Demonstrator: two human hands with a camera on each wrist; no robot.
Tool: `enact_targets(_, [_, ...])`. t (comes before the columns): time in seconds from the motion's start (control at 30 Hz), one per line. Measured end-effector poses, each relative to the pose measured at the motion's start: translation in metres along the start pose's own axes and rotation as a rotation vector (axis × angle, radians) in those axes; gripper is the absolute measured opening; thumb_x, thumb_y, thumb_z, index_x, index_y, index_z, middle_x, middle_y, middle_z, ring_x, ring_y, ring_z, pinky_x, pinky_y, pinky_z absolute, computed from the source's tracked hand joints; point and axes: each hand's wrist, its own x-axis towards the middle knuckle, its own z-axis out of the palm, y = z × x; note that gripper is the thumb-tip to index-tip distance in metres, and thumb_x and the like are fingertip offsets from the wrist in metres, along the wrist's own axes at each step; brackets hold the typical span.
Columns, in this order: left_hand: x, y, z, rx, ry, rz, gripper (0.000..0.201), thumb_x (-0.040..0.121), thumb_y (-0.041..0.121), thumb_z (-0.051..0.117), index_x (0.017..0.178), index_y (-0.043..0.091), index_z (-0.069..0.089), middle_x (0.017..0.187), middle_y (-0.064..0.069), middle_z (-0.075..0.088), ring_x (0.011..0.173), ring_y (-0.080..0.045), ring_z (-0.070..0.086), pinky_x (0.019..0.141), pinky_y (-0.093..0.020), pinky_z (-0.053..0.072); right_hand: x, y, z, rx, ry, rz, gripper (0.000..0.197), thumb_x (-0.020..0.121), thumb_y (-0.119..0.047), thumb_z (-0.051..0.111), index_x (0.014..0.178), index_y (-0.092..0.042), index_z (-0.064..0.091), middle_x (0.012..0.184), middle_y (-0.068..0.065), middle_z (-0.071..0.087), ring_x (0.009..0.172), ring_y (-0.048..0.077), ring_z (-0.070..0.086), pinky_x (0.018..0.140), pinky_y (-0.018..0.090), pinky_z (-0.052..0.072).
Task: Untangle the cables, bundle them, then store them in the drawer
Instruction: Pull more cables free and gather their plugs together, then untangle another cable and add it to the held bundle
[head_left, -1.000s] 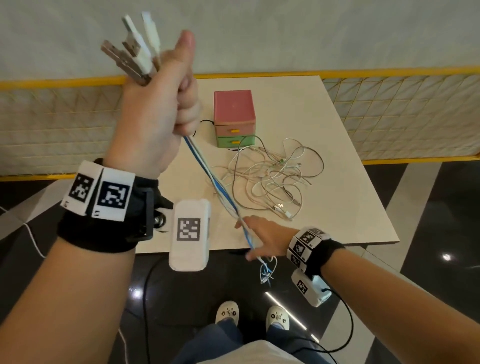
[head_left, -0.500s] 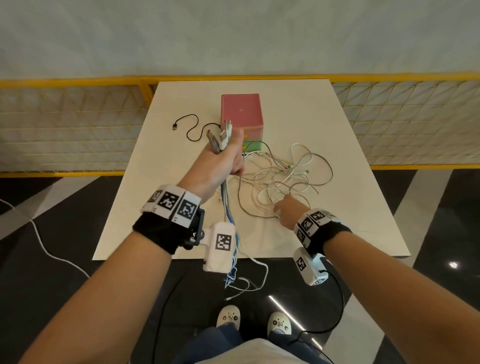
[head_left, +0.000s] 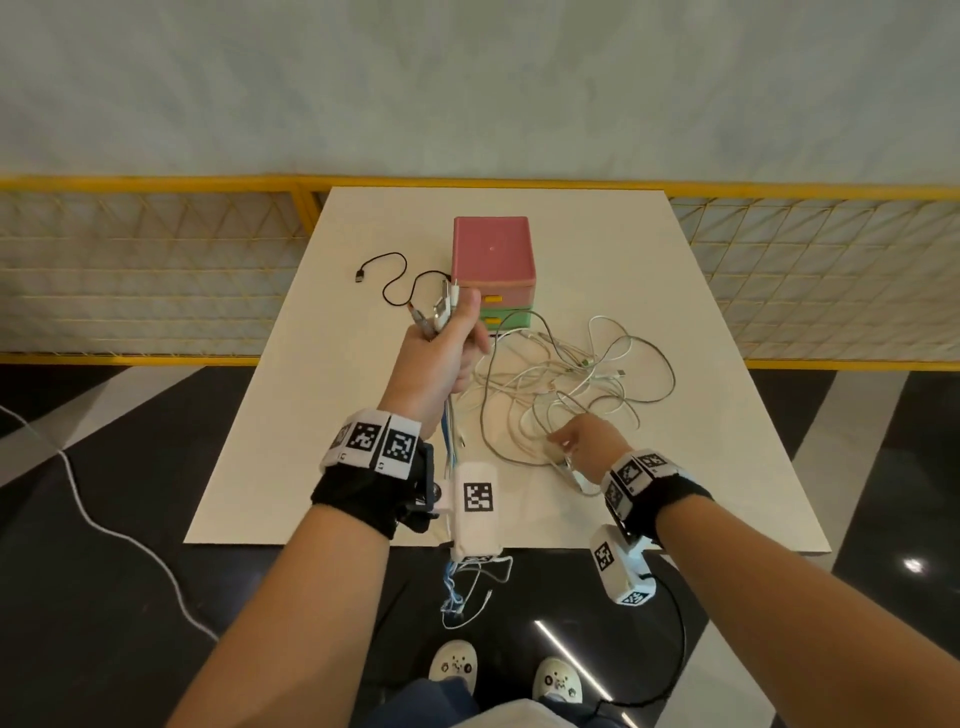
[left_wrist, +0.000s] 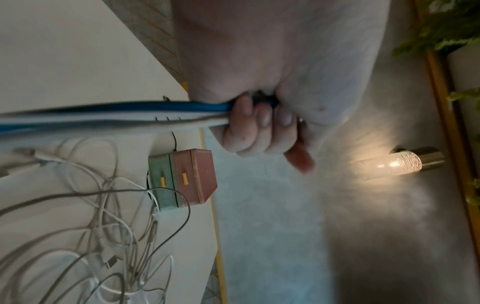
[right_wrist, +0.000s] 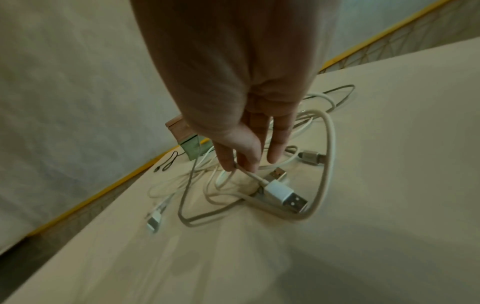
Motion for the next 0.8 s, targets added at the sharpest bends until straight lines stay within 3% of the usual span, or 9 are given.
enact_targets(0.07, [0.000,-0.005,0.000,-0.070,0.067,-0.025,0.055,0.099,0.042,0.049,0.053,0.014,0.043,0.040,0.007,0.028,0.034,-0.008,0.020,0.039,-0.020,0.015,0.002,-0.001,-0.002,0.171,0.088,0.004,0.035,0.085,0.004,0.048,0.105,-0.013,0.072,0.106,0.005,0.068,0.100,0.022,0.063,0.091,0.027,0.048])
enact_targets(0.17, [-0.003,-0.015,-0.003,-0.189,0.104,-0.015,0.054,0.101,0.037,0.046,0.053,0.012,0.040,0.040,0.006,0.027,0.034,-0.007,0.020,0.037,-0.018,0.016,-0.002,-0.005,-0.013,0.429,0.233,0.017,0.034,0.083,0.007,0.053,0.100,-0.013,0.074,0.097,-0.003,0.066,0.092,0.012,0.061,0.085,0.019,0.044])
enact_targets(0.27, [-0.007,-0.027,-0.003,-0.197,0.114,-0.014,0.054,0.102,0.039,0.043,0.057,0.011,0.054,0.042,0.006,0.025,0.036,-0.007,0.018,0.039,-0.021,0.015,-0.007,-0.012,-0.024,0.695,0.321,-0.038,0.033,0.079,0.009,0.060,0.084,-0.020,0.073,0.089,0.003,0.072,0.084,0.015,0.066,0.084,0.024,0.051])
enact_targets(0.33, [-0.008,-0.033,0.001,-0.163,0.090,-0.011,0.053,0.102,0.042,0.040,0.070,0.008,0.065,0.043,0.006,0.024,0.037,-0.007,0.018,0.039,-0.021,0.015,-0.012,-0.021,-0.033,0.842,0.360,-0.079,0.030,0.075,0.008,0.067,0.078,-0.021,0.072,0.083,0.004,0.073,0.081,0.017,0.069,0.079,0.025,0.054])
enact_targets(0.43, [-0.009,-0.033,0.009,-0.110,0.041,-0.009,0.048,0.102,0.043,0.039,0.090,0.010,0.073,0.050,0.004,0.022,0.043,-0.009,0.016,0.040,-0.023,0.015,-0.020,-0.038,-0.048,0.979,0.418,-0.148,0.016,0.074,0.003,0.073,0.078,-0.014,0.073,0.078,0.004,0.073,0.072,0.009,0.069,0.069,0.018,0.052])
enact_targets(0.57, [-0.010,-0.026,0.016,-0.025,-0.036,0.019,0.026,0.101,0.035,0.048,0.110,0.033,0.072,0.058,0.005,0.022,0.050,-0.011,0.016,0.044,-0.024,0.015,-0.034,-0.064,-0.067,1.008,0.338,-0.256,0.010,0.081,-0.006,0.071,0.089,-0.002,0.073,0.085,0.007,0.072,0.067,0.017,0.069,0.061,0.025,0.057])
enact_targets(0.7, [-0.011,-0.015,0.026,0.021,-0.048,0.119,0.025,0.092,0.019,0.065,0.116,0.022,0.068,0.056,0.006,0.035,0.043,-0.003,0.037,0.046,-0.012,0.034,-0.049,-0.081,-0.077,0.828,0.119,-0.397,0.014,0.092,-0.011,0.058,0.091,-0.009,0.072,0.090,0.017,0.068,0.061,0.026,0.070,0.057,0.031,0.059])
enact_targets(0.8, [-0.007,-0.009,0.030,0.049,0.036,0.104,0.017,0.087,0.021,0.071,0.096,0.007,0.074,0.052,0.012,0.058,0.047,0.003,0.054,0.054,-0.012,0.042,-0.056,-0.085,-0.078,0.659,0.060,-0.431,0.016,0.094,-0.018,0.055,0.097,-0.016,0.071,0.088,0.010,0.064,0.060,0.029,0.070,0.055,0.035,0.059])
